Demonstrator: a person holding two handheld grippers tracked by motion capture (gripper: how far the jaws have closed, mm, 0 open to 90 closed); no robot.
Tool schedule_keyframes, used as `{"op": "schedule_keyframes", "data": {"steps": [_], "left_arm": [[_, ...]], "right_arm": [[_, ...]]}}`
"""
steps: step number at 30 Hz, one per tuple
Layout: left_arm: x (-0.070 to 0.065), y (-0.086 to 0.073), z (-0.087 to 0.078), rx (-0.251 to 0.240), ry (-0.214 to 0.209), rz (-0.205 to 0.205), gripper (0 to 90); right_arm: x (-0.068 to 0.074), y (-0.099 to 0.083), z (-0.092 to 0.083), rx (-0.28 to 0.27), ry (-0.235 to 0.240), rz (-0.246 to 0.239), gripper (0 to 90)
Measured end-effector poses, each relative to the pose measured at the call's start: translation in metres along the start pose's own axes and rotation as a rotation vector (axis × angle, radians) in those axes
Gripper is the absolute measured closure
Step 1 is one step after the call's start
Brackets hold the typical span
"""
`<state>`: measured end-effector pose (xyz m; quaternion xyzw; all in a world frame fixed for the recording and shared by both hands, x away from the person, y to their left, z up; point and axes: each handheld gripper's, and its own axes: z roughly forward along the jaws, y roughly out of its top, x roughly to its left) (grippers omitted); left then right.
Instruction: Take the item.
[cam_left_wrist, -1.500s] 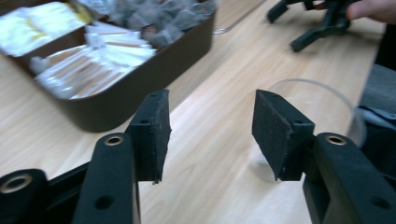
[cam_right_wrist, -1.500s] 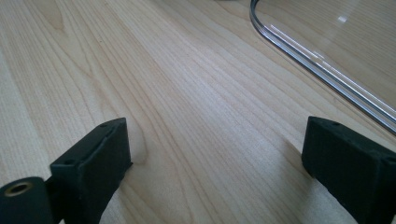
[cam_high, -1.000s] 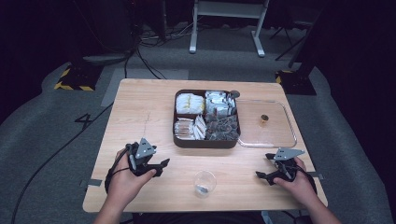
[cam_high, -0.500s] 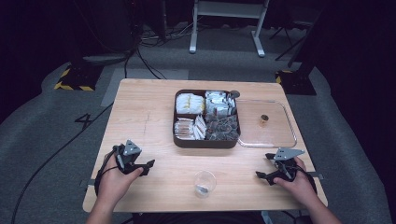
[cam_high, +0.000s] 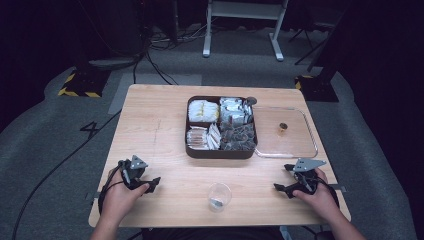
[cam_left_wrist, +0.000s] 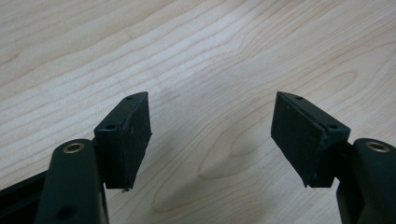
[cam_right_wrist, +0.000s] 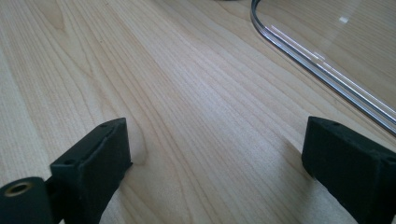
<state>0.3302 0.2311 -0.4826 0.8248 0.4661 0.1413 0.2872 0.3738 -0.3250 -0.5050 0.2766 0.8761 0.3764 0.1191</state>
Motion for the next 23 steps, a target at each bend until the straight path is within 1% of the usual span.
{"op": "schedule_keyframes", "data": {"steps": [2,4,5,7,10,11,12,13,14,15,23], "left_arm": [[0.0,-0.002,0.003,0.019,0.008,0.0,27.4],[0.0,-0.002,0.006,0.033,0.026,0.018,26.5],[0.0,-0.003,0.007,0.031,0.03,0.015,26.1],[0.0,-0.004,0.009,0.018,0.014,0.0,23.3],[0.001,-0.005,0.01,0.001,0.02,-0.005,20.5],[0.002,-0.006,0.013,-0.017,0.023,-0.013,13.0],[0.002,-0.007,0.015,-0.038,0.03,-0.013,13.0],[0.002,-0.009,0.019,-0.067,0.029,-0.018,3.6],[0.002,-0.009,0.022,-0.08,0.029,-0.017,3.6],[0.002,-0.009,0.022,-0.08,0.031,-0.014,1.3],[0.001,-0.009,0.022,-0.081,0.031,-0.016,1.3]], "right_arm": [[0.0,0.0,0.0,0.0,0.0,0.0,8.0],[0.0,0.0,0.0,0.0,0.0,0.0,8.0],[0.0,0.0,0.0,0.0,0.0,0.0,8.0],[0.0,0.0,0.0,0.0,0.0,0.0,8.0],[0.0,0.0,0.0,0.0,0.001,0.0,8.0],[0.0,0.0,0.0,0.0,0.001,0.0,8.0],[0.0,0.0,0.0,0.0,0.001,0.0,8.0],[0.0,0.0,0.0,0.0,0.001,0.0,8.0],[0.0,0.0,0.0,0.0,0.001,0.0,8.0],[0.0,0.0,0.0,0.0,0.0,0.0,7.9],[0.0,0.0,0.0,0.0,0.0,-0.001,7.9]]}}
